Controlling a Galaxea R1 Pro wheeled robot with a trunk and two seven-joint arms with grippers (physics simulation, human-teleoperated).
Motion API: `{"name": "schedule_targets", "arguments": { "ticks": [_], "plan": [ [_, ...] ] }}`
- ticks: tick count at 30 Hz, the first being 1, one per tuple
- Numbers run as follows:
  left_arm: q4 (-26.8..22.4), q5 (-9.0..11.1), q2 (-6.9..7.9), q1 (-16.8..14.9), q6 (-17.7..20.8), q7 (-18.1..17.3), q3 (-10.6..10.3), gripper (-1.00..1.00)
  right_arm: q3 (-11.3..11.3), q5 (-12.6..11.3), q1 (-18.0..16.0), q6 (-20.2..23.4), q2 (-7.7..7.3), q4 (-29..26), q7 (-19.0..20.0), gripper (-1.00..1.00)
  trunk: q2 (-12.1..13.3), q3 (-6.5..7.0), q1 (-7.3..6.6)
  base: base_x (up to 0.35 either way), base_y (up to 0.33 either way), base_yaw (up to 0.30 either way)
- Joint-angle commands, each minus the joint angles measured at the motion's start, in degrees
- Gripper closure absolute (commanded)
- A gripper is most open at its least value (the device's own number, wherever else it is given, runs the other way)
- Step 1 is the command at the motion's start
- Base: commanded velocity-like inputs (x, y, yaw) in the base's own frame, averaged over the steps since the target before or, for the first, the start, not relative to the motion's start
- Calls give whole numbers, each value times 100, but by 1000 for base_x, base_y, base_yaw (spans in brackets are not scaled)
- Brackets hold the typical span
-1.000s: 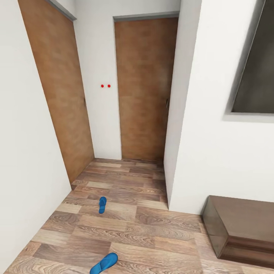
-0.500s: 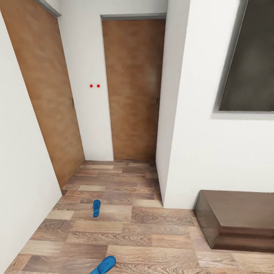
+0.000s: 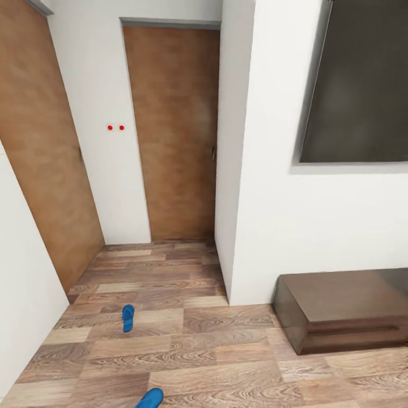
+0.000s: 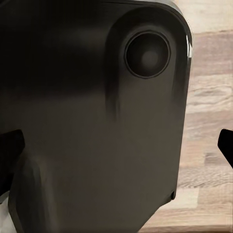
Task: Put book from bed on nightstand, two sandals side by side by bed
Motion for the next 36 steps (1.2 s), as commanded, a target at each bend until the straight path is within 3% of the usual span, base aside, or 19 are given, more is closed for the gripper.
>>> {"name": "schedule_targets", "arguments": {
  "ticks": [1,36],
  "plan": [
    [-18,4,0,2,35,-12,-7,-100,-4,-4,-4,-3,0,0,7,-100,-3,-6,0,0,114,-260],
    [-146,4,-8,2,7,-12,-7,-100,-8,-43,-4,-9,-13,-5,33,-100,-3,-6,0,0,93,-261]
  ]
}}
